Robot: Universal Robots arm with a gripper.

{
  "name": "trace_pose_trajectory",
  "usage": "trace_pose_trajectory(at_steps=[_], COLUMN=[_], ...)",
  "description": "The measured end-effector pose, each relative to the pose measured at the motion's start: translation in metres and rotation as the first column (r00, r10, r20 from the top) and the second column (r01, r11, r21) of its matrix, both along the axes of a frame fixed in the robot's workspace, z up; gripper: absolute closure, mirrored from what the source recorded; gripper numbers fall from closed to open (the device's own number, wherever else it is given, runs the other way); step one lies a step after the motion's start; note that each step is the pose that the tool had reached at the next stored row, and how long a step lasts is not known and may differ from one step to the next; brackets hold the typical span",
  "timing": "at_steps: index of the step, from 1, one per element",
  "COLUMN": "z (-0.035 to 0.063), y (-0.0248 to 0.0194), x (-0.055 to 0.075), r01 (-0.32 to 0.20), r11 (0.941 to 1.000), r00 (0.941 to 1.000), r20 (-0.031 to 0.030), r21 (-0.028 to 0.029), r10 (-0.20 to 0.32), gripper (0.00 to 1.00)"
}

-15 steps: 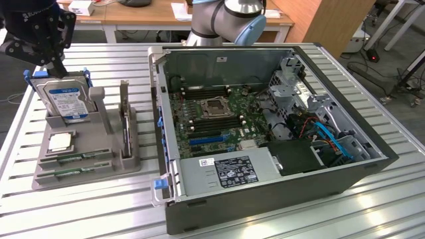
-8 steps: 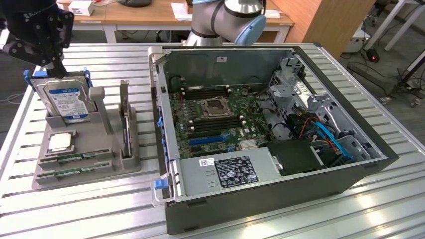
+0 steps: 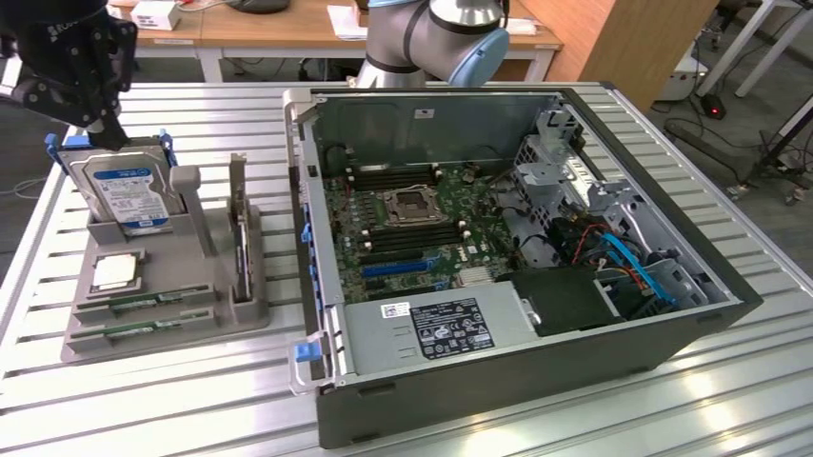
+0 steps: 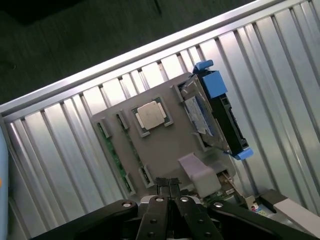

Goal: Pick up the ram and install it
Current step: 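Pick up the ram and move it above insertion slot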

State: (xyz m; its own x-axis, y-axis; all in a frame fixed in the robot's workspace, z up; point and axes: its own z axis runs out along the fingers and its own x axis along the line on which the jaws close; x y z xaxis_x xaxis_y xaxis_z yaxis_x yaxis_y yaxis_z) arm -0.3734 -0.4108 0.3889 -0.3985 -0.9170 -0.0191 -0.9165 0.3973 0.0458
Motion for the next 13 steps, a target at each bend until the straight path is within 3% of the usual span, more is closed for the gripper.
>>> trace_pose_trajectory(at_steps=[6, 13], z=[0.0000, -0.0001], y=[0.0000, 0.0000], x=[0.0000, 0.0000], r01=[-0.072, -0.158], r11=[0.9974, 0.9875], r00=[0.9974, 0.9875], r20=[-0.0009, -0.0021], r21=[-0.0010, -0.0029], r10=[0.072, 0.158], gripper=[0.91, 0.91])
